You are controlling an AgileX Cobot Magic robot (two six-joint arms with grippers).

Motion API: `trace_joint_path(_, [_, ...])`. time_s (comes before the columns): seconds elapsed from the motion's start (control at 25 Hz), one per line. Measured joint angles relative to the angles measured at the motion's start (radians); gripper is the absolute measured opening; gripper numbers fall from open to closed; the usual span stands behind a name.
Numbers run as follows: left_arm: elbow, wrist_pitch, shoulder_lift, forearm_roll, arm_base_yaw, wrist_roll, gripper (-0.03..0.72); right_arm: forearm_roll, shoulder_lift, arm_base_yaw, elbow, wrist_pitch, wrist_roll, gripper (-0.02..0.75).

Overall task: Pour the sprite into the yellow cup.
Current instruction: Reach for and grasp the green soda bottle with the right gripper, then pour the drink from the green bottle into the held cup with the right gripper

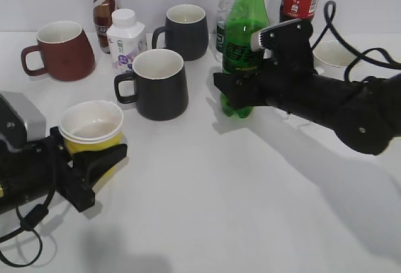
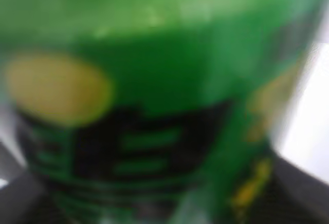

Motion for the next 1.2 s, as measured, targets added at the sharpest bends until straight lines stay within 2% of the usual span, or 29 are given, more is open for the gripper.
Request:
trace_joint_path(0.2, [0.000,0.000,0.000,0.054,0.000,0.000,0.355,0.001,0.047,0.000,-0.038,-0.006,-0.001,0.559])
trace_joint_path(0.28, [0.000,0.000,0.000,0.060,0.000,-0.001,0.355,0.001,0.057,0.000,-0.045,-0.011,-0.002,0.502])
trace_joint_path(0.36, [-0.006,0.000,0.000,0.073,0.000,-0.001,0.355,0.004,0.061,0.000,-0.047,-0.015,-0.004,0.409])
trace_joint_path(0.4, [-0.013,0.000,0.000,0.084,0.000,-0.001,0.355,0.005,0.061,0.000,-0.047,-0.015,-0.007,0.397])
trace_joint_path(0.6, [-0.067,0.000,0.000,0.112,-0.017,-0.001,0.355,0.006,0.055,0.000,-0.047,-0.012,-0.092,0.397])
trace_joint_path(0.84, [-0.152,0.000,0.000,0.112,-0.088,-0.006,0.354,0.007,-0.010,0.000,-0.043,0.028,-0.299,0.397])
trace_joint_path(0.96, [-0.203,0.007,0.004,0.109,-0.121,-0.057,0.353,0.003,-0.035,0.000,-0.045,0.028,-0.417,0.397])
trace_joint_path(1.2, [-0.289,0.032,0.070,0.109,-0.162,-0.129,0.351,-0.091,-0.038,0.000,-0.045,0.027,-0.619,0.397])
